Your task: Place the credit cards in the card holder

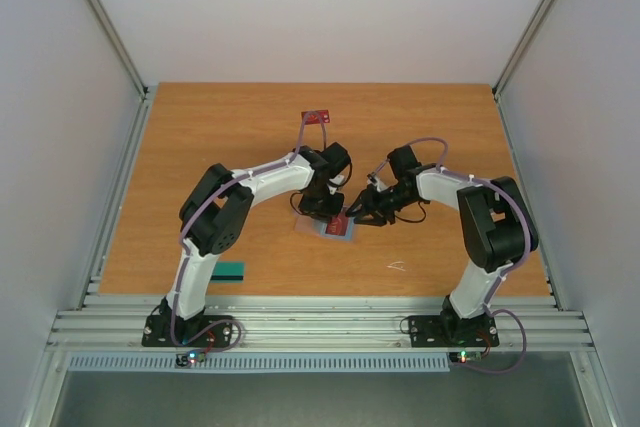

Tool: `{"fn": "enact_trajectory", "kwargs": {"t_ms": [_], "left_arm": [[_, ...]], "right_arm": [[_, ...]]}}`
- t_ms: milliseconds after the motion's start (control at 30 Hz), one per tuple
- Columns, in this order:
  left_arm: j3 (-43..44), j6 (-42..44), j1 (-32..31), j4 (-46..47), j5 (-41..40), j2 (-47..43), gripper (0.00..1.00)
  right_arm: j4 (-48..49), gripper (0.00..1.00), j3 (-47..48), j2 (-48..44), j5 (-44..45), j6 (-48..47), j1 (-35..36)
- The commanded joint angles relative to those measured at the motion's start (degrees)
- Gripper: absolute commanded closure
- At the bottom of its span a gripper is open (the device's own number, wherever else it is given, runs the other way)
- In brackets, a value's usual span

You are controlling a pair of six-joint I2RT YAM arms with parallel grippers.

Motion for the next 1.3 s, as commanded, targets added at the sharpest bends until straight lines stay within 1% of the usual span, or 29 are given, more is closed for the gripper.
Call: {"fn": "enact_trajectory", "kwargs": {"t_ms": [0, 400, 1267], "left_arm": [[-0.4, 1.2, -0.2, 1.5, 0.3, 2.0, 1.00], [-1.7, 0.7, 0.4, 3.3, 2.5, 2.4, 1.00], [-2.1, 0.5, 0.5, 4.3, 5.2, 2.4, 1.00]], "right_arm": [[2.1, 0.64, -0.3, 1.4, -1.9, 0.8, 0.2], [2.0, 0.64, -0.1, 3.5, -0.8, 0.2, 0.1], [2.6, 0.66, 1.2, 5.7, -2.6, 0.6, 0.4]]}}
